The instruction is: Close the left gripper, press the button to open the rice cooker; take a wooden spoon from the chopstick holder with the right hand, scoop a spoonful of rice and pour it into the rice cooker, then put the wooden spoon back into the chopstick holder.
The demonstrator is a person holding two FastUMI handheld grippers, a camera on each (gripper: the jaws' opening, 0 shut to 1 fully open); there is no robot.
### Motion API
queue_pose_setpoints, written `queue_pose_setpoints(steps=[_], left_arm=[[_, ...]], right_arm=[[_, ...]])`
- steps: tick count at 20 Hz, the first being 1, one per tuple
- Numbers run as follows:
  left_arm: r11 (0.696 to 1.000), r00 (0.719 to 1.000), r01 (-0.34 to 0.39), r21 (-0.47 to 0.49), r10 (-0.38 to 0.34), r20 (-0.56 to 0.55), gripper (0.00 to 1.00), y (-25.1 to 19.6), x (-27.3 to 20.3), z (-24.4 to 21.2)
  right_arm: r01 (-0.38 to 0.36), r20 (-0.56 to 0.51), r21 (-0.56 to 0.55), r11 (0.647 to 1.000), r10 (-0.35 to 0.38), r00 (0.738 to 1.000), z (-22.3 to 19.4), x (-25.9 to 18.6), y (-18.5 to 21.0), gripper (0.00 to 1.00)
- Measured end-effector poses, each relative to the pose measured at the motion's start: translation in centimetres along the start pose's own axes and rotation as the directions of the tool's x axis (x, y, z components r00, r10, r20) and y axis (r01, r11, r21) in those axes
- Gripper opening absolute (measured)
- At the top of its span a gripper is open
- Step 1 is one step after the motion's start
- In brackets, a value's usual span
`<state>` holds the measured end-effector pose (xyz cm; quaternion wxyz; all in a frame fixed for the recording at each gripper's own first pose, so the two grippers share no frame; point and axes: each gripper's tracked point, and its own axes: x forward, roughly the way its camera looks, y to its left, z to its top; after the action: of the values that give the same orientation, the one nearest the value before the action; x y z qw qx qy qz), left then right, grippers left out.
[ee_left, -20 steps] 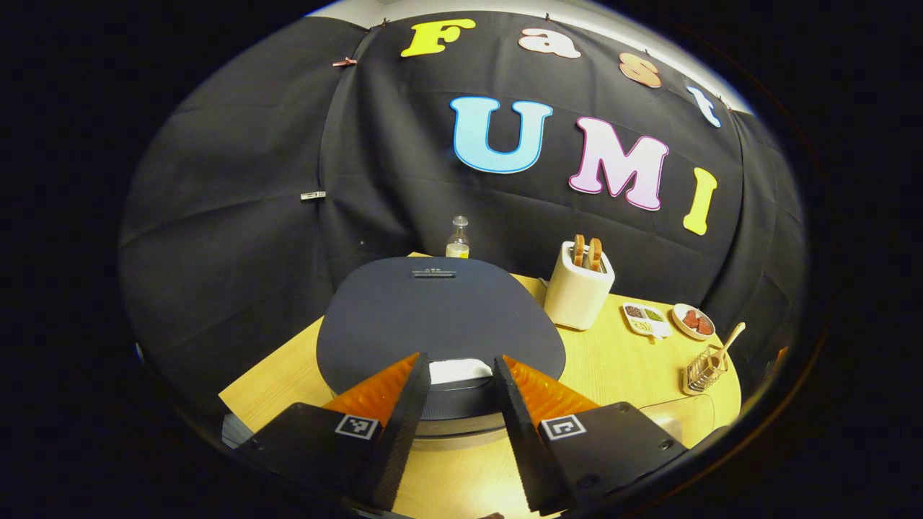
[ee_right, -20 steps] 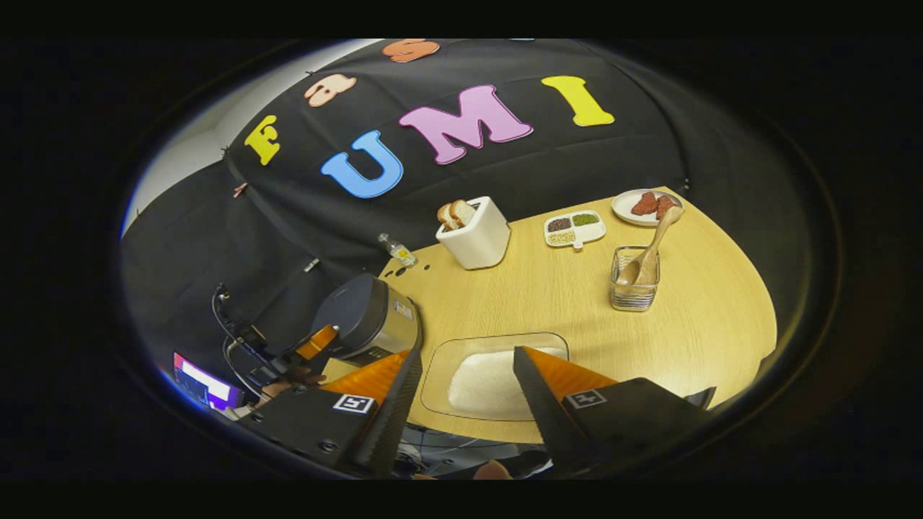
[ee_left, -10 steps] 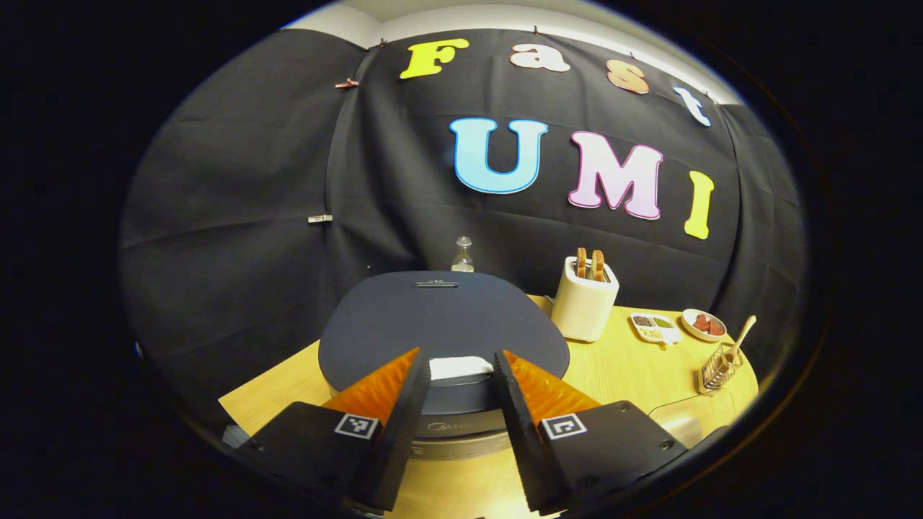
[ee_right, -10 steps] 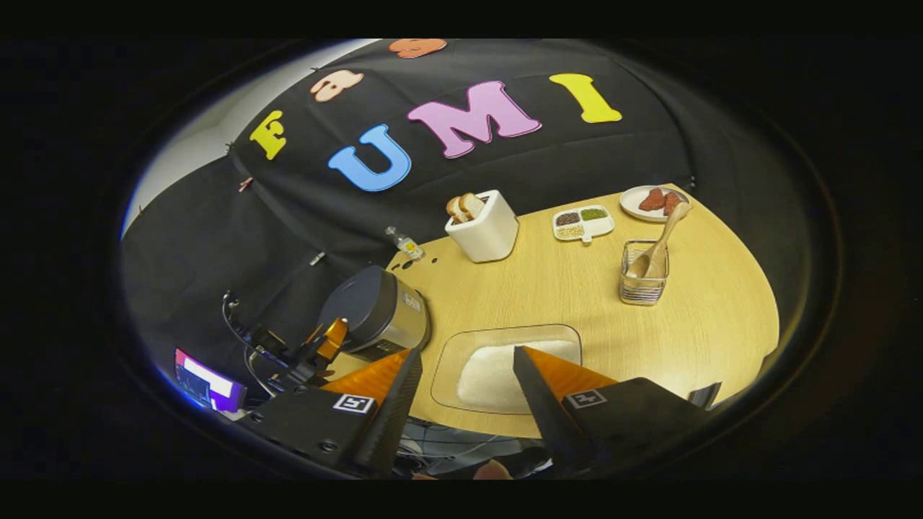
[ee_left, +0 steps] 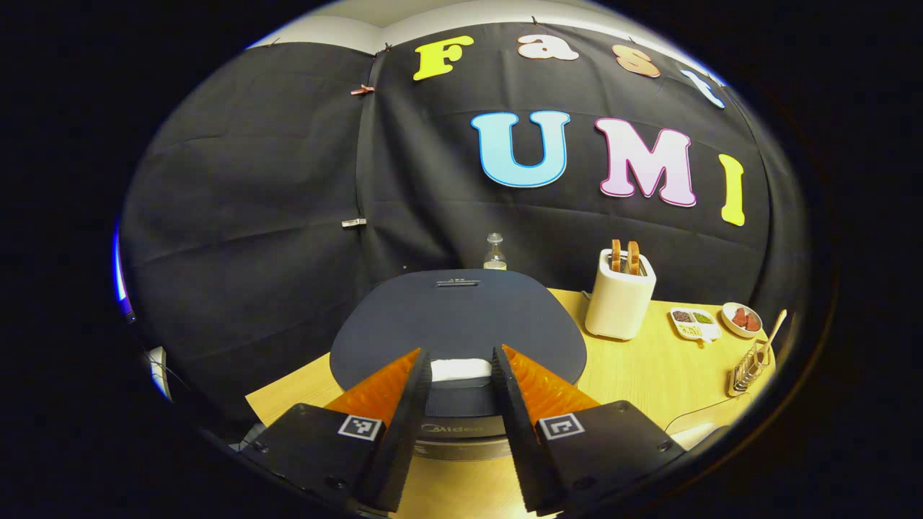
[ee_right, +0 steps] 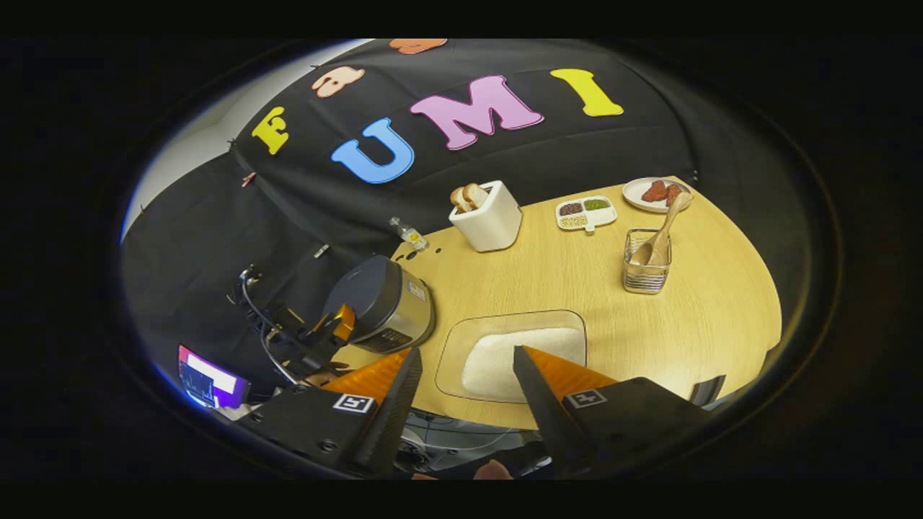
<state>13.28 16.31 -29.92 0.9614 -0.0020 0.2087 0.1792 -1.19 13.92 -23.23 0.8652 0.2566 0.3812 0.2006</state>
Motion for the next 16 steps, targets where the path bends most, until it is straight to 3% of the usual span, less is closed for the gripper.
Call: queue_pose_setpoints(steps=[3,6,10,13,16], left_arm=[[0.996,1.000,-0.018,0.092,0.017,0.014,0.55,1.1,-1.5,0.0],[0.999,1.000,-0.024,0.040,0.024,0.010,0.54,0.9,-1.4,0.0],[0.998,0.998,0.032,0.057,-0.029,-0.055,0.52,0.6,-1.5,1.0],[0.996,0.996,0.083,0.038,-0.084,0.043,0.49,-0.9,-3.6,5.5],[0.977,0.972,0.198,0.077,-0.205,0.115,0.52,-4.3,-7.6,7.9]], right_arm=[[0.005,0.010,0.016,1.000,-0.005,1.000,0.0,-0.2,-0.8,0.81],[-0.002,-0.012,0.065,0.998,0.003,1.000,-0.6,0.2,-0.7,0.81],[-0.022,0.001,0.018,1.000,0.022,1.000,0.0,0.2,0.2,0.81],[-0.015,0.044,0.015,1.000,0.014,0.999,1.6,0.6,0.4,0.81],[0.017,0.125,-0.024,1.000,-0.014,0.992,4.1,0.6,0.3,0.81]])
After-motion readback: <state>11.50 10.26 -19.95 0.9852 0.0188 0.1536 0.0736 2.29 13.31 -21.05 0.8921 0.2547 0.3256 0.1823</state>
